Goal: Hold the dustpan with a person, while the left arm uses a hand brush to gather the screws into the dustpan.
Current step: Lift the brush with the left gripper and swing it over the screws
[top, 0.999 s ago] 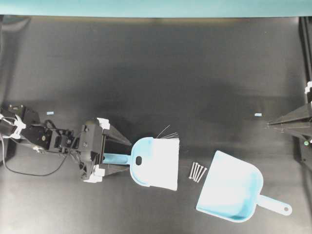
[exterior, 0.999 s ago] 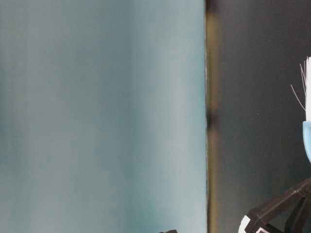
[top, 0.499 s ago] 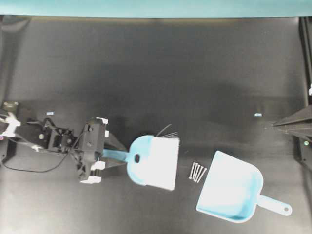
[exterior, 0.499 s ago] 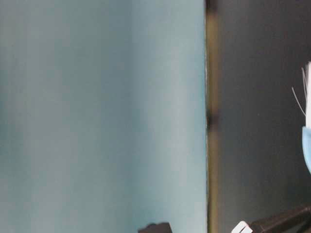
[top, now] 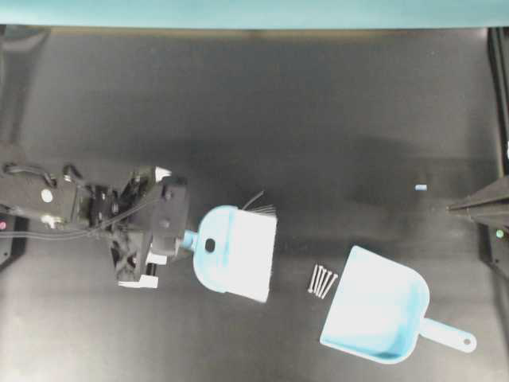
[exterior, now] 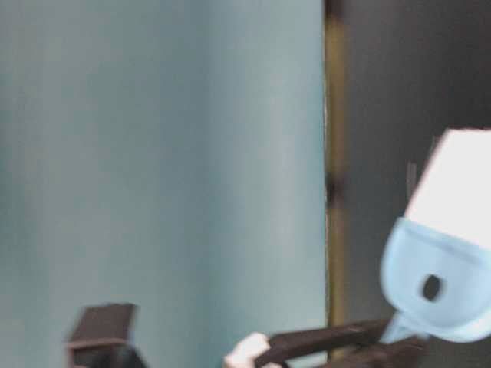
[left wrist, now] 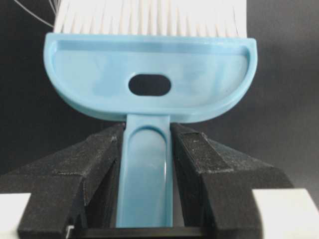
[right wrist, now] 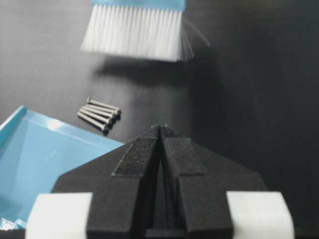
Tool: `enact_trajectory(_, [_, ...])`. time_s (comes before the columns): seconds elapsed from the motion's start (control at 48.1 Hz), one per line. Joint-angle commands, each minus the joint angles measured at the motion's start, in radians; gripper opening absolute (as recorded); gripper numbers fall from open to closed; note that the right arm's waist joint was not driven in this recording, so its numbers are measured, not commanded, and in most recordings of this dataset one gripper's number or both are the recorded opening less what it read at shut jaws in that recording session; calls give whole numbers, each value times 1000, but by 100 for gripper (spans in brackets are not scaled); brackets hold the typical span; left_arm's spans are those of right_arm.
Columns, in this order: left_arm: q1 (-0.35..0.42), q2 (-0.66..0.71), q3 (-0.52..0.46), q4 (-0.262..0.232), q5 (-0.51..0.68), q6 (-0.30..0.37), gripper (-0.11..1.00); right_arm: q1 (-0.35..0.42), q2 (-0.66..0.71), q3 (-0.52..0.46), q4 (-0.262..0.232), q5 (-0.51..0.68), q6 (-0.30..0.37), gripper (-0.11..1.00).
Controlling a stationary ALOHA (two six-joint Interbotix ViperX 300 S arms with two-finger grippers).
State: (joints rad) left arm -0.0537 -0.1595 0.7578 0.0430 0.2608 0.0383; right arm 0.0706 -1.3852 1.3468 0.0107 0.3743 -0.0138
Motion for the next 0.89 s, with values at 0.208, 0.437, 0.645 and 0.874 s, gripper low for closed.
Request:
enact_trajectory(0.208, [3,-31,-138,3,153,80,31,0,-17,-8,-2,23,-9,0])
enact_trajectory(0.437, [-2,48,-327,3,486,75,31,0,-40,-6,-2,40,-9,0])
enact_trajectory(0.645, [37,196,-591,5,919,126,31,0,-52,-9,-2,49,-9,0])
enact_trajectory(0.874, [43,330,-802,11,1161,262,31,0,-69,-11,-3,74,-9,0])
